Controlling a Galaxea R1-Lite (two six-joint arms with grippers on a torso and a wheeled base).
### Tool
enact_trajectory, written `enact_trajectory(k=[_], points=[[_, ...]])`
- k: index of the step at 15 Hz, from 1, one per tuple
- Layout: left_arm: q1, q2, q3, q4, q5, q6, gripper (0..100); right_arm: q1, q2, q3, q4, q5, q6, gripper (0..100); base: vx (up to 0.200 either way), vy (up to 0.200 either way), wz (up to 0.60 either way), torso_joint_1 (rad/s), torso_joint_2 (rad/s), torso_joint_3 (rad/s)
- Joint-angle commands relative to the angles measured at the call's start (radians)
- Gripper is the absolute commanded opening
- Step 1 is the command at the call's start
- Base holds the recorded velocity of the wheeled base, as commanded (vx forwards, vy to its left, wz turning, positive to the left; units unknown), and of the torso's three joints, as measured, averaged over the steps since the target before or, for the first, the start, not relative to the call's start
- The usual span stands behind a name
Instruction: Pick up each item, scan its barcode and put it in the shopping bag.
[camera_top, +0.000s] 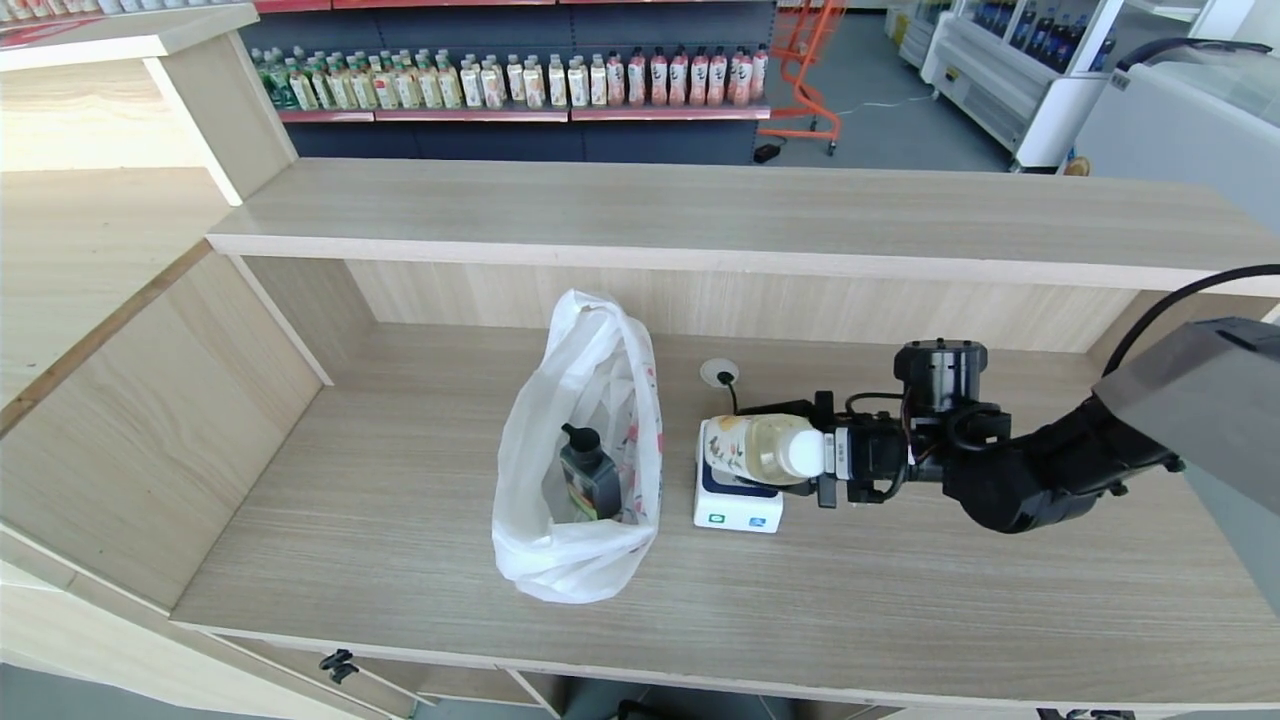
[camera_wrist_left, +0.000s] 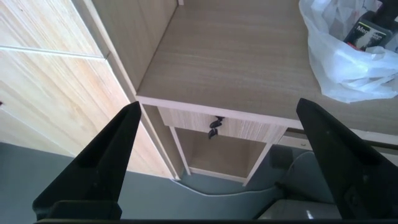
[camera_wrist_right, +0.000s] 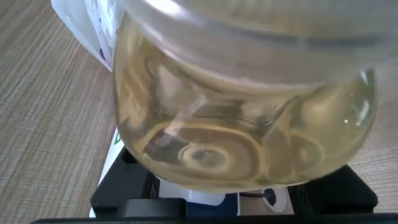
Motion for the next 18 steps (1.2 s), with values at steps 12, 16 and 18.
enact_trajectory(k=[12, 16, 18], points=[[0.0, 0.0, 0.0, 0.0, 0.0, 0.0, 100, -0.136, -0.357, 0.108, 0.006, -0.083, 0.807, 0, 0.0, 0.0, 0.0, 0.0, 0.0, 0.0], [0.0, 0.0, 0.0, 0.0, 0.0, 0.0, 100, 0.022, -0.339, 0.11, -0.002, -0.307, 1.14, 0, 0.0, 0.0, 0.0, 0.0, 0.0, 0.0], [0.0, 0.0, 0.0, 0.0, 0.0, 0.0, 100, 0.108, -0.271, 0.033, -0.002, -0.4, 1.252, 0, 0.0, 0.0, 0.0, 0.0, 0.0, 0.0]])
